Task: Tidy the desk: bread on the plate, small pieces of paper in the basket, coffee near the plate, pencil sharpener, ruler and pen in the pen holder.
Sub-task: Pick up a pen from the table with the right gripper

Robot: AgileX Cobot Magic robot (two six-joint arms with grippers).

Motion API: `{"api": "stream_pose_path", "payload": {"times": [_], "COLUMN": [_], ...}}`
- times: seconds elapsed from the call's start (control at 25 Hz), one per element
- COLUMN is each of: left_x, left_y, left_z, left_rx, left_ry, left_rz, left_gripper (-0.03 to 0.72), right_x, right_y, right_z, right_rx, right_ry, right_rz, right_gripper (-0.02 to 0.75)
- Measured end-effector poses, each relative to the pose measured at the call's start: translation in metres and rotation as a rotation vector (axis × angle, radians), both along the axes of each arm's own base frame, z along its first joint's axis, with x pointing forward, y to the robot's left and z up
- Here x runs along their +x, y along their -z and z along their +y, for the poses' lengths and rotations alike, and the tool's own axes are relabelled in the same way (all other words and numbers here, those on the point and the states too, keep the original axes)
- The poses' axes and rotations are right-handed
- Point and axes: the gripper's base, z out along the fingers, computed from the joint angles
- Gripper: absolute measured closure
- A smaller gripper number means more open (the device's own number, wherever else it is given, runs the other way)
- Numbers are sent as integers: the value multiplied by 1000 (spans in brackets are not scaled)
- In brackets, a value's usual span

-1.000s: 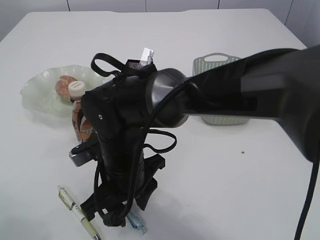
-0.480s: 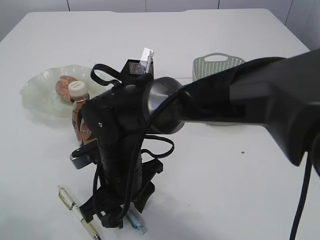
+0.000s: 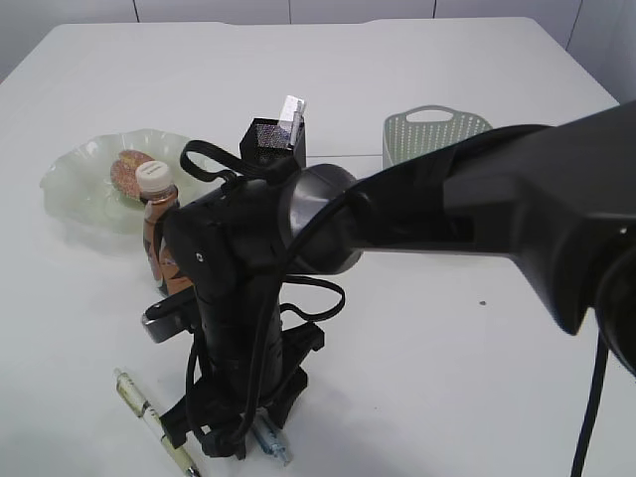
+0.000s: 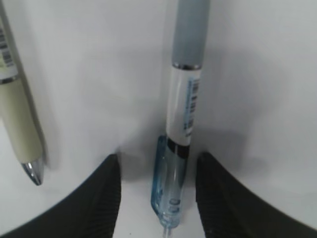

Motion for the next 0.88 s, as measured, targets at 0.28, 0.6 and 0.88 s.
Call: {"api": "stream_pose_path", "payload": {"times": [0.28,0.6,0.88], "left_x": [0,1,1], "left_y": [0,0,-1], "left_z": [0,0,0], "left_rx": [0,0,0], "left_ry": [0,-1,-2], "left_rz": [-2,-8,-13], "left_gripper": [255,255,255], "right_x": [0,-1,-3], "right_y": [1,1,-20], "right_z": [0,-1,-4], "right_rx": [-5,-15,-2], "right_ry": [-1,-20,-94], "right_rz": [3,13,1], "right_gripper": [457,620,661]}}
